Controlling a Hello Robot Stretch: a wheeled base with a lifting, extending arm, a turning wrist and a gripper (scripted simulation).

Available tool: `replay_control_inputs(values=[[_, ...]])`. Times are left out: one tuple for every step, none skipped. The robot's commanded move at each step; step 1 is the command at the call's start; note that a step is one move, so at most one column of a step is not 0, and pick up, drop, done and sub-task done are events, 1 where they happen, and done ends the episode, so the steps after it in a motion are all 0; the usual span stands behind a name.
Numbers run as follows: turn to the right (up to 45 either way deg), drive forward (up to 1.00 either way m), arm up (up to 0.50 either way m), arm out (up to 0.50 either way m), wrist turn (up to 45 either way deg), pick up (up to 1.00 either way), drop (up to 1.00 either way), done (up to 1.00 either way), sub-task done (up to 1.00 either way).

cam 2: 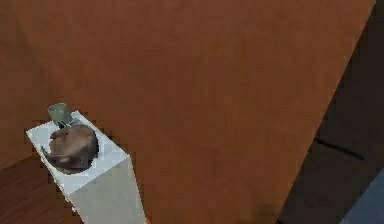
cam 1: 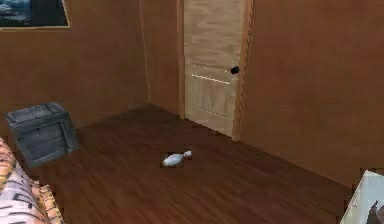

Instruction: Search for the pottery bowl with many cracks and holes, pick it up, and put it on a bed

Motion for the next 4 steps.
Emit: replay_control_inputs(values=[[-30.0, 0.00, 0.00, 0.00, 0.0, 0.00, 0.00, 0.00, 0.00], [0.0, 0.00, 0.50, 0.00, 0.0, 0.00, 0.00, 0.00, 0.00], [0.0, 0.00, 0.38, 0.00, 0.0, 0.00, 0.00, 0.00, 0.00], [0.0, 0.00, 0.00, 0.46, 0.0, 0.00, 0.00, 0.00, 0.00]])
